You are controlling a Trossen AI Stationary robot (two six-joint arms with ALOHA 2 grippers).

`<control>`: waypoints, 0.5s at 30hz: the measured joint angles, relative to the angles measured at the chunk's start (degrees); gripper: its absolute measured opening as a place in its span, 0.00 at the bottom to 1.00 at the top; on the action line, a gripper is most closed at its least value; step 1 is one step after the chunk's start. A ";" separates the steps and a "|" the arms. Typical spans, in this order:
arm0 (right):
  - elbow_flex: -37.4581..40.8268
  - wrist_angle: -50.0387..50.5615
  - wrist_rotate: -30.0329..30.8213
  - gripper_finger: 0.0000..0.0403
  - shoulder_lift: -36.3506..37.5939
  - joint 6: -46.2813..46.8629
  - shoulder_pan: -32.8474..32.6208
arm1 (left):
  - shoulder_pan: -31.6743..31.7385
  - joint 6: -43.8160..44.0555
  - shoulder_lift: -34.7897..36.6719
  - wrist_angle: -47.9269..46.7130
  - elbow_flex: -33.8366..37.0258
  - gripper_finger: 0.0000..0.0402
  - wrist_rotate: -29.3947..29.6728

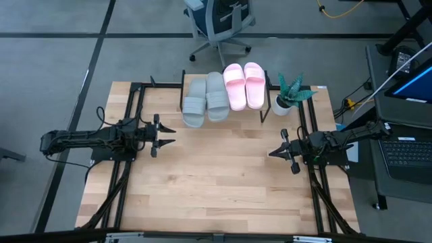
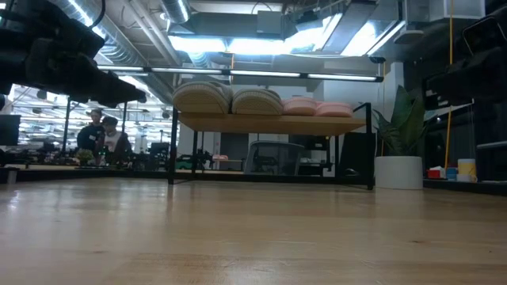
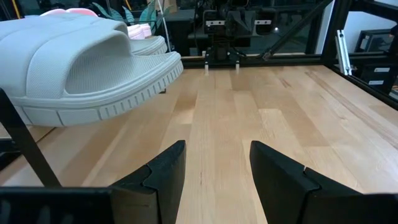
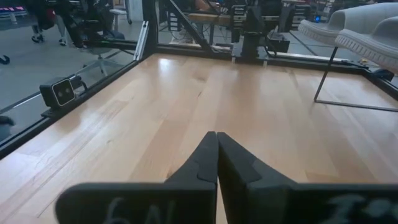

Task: Pick and place slides into the shelf
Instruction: Return to Home Position

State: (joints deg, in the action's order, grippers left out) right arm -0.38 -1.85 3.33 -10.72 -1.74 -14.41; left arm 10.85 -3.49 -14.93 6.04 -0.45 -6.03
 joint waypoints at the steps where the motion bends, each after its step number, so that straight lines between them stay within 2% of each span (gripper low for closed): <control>1: 0.00 0.00 0.00 0.01 0.00 -0.10 0.00 | 0.00 0.00 -0.01 0.00 0.00 0.43 -0.01; 11: 0.00 0.04 0.02 0.01 0.22 -0.28 -0.37 | 0.00 0.02 -0.01 0.00 0.00 0.43 0.00; 15: 0.00 -0.72 0.04 0.01 3.03 -3.43 -0.39 | -0.02 0.02 -0.01 0.00 0.00 0.43 0.01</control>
State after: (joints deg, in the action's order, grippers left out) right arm -0.38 -2.57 3.37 -7.69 -5.16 -14.81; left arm 10.83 -3.46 -14.94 6.04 -0.45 -6.02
